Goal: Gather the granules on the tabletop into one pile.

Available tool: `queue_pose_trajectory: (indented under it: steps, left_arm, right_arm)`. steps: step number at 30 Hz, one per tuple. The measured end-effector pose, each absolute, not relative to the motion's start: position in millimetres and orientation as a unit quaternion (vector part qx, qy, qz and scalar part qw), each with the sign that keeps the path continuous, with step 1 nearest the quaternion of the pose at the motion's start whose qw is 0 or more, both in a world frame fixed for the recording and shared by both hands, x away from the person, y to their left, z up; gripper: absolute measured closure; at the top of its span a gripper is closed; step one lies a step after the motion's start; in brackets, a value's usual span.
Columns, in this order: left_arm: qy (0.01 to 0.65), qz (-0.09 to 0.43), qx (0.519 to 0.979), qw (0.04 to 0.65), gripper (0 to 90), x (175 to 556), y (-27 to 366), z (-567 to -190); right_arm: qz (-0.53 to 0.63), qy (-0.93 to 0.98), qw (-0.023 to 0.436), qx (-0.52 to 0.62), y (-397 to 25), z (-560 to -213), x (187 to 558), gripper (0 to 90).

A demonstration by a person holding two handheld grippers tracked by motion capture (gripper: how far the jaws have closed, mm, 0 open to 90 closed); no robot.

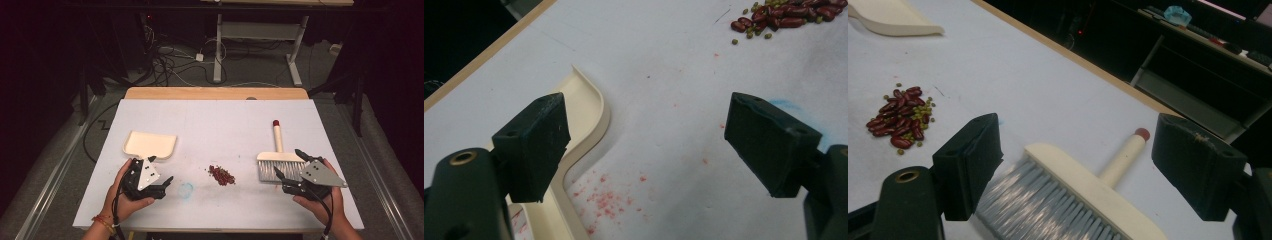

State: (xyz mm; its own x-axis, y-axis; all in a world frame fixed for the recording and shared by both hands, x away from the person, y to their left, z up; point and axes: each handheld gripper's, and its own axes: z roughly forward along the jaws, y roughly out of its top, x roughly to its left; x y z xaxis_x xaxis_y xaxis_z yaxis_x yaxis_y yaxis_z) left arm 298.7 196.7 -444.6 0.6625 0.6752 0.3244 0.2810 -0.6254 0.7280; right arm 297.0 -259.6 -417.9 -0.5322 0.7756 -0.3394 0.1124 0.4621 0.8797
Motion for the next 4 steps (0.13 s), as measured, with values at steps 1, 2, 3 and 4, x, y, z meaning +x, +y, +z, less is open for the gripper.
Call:
queue_pose_trajectory:
  steps: [1,2,3,4]
  left_arm:
    - [0.283,0.299,0.849,0.331,17.4,299.2,196.5,-444.9]
    - [0.282,0.299,0.85,0.329,17.3,299.7,196.5,-444.9]
    - [0.283,0.299,0.851,0.328,17.4,300.4,196.2,-445.0]
    - [0.283,0.299,0.851,0.326,17.4,301.2,196.0,-445.1]
  right_arm:
    - [0.429,0.763,0.386,0.29,-259.0,-418.2,296.7,20.5]
    - [0.426,0.765,0.389,0.286,-258.1,-418.6,296.4,20.5]
    - [0.424,0.766,0.39,0.285,-257.7,-419.0,296.2,20.5]
    - [0.424,0.766,0.39,0.284,-257.9,-419.4,296.2,20.5]
